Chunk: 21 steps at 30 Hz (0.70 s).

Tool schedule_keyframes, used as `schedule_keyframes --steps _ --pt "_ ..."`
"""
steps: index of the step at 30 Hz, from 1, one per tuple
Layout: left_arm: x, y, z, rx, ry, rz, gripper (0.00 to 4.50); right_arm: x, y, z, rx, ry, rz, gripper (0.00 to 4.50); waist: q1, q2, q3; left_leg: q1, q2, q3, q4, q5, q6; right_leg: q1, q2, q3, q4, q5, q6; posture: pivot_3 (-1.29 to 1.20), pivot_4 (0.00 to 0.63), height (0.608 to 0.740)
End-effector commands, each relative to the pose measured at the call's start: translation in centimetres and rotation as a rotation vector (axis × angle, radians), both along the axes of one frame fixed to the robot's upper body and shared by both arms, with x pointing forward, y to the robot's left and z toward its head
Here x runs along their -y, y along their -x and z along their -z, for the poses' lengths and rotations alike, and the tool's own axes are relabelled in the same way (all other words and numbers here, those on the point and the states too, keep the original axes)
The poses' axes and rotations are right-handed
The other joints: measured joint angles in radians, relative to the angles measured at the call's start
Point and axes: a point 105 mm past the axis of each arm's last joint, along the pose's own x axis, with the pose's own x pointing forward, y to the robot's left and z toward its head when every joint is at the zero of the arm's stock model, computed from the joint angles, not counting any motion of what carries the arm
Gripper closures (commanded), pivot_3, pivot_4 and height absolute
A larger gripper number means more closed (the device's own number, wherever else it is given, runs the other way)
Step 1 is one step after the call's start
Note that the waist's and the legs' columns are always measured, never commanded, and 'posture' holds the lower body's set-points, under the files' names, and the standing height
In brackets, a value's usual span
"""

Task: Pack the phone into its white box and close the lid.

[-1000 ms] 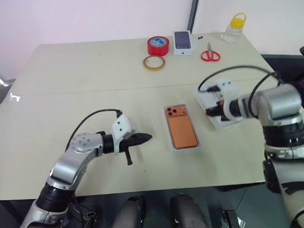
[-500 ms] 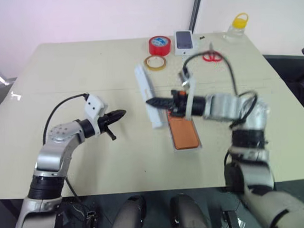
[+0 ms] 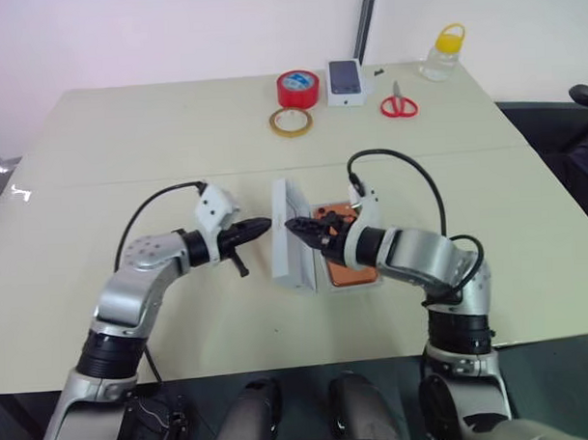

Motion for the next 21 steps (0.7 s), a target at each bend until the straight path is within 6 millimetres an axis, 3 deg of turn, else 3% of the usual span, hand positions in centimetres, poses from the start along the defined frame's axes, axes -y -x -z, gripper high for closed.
schedule_keyframes --steps 1,2,5,11,14,17,21 --pt "2.2 0.3 -0.6 0.025 -0.006 0.072 4.5 1.2 -0.3 -2.9 0.162 0.078 -0.106 0.42 0.001 0.0 0.0 0.0 0.0 0.0 0.0 0.0 0.0 0.0 0.0 0.0 0.0 0.0 0.0 0.0 0.15 0.74" --pt "2.8 0.2 -0.4 0.024 -0.007 0.083 4.5 2.1 -0.4 -3.3 0.197 0.155 -0.129 0.03 0.001 0.001 0.0 0.0 0.0 0.0 0.0 -0.001 0.001 0.0 0.0 0.0 0.0 0.0 0.0 0.0 0.15 0.74" --pt "4.1 0.1 -0.3 0.016 -0.004 0.105 4.5 4.8 -0.9 -3.9 0.278 0.405 -0.16 0.03 0.002 0.001 0.0 0.0 0.0 0.0 0.0 -0.002 0.004 0.0 0.0 -0.001 -0.001 0.0 0.0 0.0 0.15 0.74" --pt "6.2 0.6 0.3 0.005 -0.015 0.165 4.5 9.3 -3.5 -4.3 0.384 0.688 -0.052 0.03 0.001 0.001 0.0 0.0 0.001 0.001 0.0 -0.004 0.007 0.001 0.0 0.0 -0.002 0.0 0.0 0.0 0.15 0.74" --pt "6.6 0.5 0.4 -0.001 -0.005 0.159 4.5 10.4 -4.2 -4.1 0.447 0.788 -0.052 0.88 0.004 0.001 0.001 -0.001 0.001 0.001 0.001 -0.004 0.007 0.001 0.0 -0.001 -0.002 0.0 0.0 0.0 0.15 0.74" --pt "6.2 0.2 0.1 0.001 0.012 0.131 4.5 10.4 -4.3 -4.3 0.516 0.838 -0.095 2.45 0.003 0.0 0.001 -0.001 0.001 0.001 0.001 -0.004 0.007 0.0 0.0 0.0 -0.002 0.0 0.0 0.0 0.15 0.74" --pt "4.5 -0.7 -0.8 0.01 0.031 0.051 4.5 11.0 -4.3 -4.0 0.638 1.044 -0.182 4.47 0.005 0.0 0.001 -0.001 0.001 0.001 0.001 -0.004 0.007 0.0 0.0 0.0 -0.002 0.0 0.0 0.0 0.15 0.74"
